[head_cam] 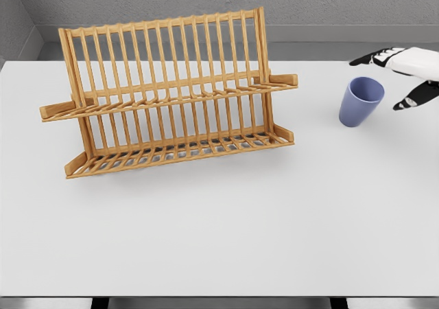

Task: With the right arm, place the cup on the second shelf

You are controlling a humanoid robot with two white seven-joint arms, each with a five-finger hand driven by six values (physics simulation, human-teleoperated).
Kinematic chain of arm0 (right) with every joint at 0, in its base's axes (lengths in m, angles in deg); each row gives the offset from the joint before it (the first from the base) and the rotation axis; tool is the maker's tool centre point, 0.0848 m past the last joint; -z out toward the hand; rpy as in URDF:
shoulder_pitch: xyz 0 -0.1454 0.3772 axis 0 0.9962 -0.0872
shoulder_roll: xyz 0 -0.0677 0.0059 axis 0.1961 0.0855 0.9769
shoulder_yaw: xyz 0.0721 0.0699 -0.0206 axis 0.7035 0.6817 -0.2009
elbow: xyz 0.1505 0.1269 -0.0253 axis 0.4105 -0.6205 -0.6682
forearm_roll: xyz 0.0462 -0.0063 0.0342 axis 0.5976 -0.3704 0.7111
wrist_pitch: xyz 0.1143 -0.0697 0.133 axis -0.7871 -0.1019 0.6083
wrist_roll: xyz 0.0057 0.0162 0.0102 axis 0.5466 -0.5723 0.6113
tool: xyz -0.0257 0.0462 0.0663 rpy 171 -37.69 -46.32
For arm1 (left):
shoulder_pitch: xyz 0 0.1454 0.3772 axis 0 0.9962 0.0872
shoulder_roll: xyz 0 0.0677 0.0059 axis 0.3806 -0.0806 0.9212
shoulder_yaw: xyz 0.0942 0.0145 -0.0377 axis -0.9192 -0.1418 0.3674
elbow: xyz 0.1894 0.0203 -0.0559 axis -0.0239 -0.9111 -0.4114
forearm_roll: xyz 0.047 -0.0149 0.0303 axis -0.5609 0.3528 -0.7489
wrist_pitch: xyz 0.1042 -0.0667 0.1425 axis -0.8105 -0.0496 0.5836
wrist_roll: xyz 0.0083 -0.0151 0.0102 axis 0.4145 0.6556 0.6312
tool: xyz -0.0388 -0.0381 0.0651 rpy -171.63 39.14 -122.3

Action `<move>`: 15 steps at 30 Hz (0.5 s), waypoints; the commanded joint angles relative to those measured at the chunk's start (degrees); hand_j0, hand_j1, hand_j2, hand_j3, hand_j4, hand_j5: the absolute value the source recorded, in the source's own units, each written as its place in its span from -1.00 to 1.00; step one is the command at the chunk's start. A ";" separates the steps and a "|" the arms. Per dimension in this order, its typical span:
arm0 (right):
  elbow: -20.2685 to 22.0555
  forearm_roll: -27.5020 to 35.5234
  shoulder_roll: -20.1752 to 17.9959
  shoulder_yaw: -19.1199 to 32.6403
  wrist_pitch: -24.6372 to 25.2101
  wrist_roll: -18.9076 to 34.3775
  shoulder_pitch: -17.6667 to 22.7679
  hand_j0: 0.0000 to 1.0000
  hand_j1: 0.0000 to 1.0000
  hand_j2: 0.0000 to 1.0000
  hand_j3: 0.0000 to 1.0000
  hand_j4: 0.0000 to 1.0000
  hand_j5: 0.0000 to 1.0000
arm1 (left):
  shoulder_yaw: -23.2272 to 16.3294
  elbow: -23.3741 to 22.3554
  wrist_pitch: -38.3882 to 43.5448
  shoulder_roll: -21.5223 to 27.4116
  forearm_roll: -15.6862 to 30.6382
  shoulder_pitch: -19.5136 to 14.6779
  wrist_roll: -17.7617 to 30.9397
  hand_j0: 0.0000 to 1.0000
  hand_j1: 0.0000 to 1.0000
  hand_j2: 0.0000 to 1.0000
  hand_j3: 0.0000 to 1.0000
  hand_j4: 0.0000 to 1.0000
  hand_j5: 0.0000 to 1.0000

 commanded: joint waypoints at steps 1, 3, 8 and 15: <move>-1.99 0.13 0.66 -1.88 0.15 0.07 -0.26 1.00 1.00 1.00 1.00 1.00 1.00 | 0.04 0.03 -0.02 0.00 0.00 0.00 0.01 1.00 1.00 1.00 1.00 1.00 1.00; -3.84 -0.40 1.72 -4.43 0.15 0.07 -3.07 1.00 1.00 1.00 1.00 1.00 1.00 | 0.04 0.03 -0.02 0.00 0.00 0.00 0.01 1.00 1.00 1.00 1.00 1.00 1.00; -7.43 -2.68 4.26 -6.36 0.15 0.07 -5.97 1.00 1.00 1.00 1.00 1.00 1.00 | -0.05 0.03 0.06 0.00 0.00 0.00 0.01 1.00 1.00 1.00 1.00 1.00 1.00; -12.98 -3.92 6.20 -9.18 0.15 0.07 -7.38 1.00 1.00 1.00 1.00 1.00 1.00 | -0.05 -0.06 -0.02 0.00 0.00 0.00 0.01 1.00 1.00 1.00 1.00 1.00 1.00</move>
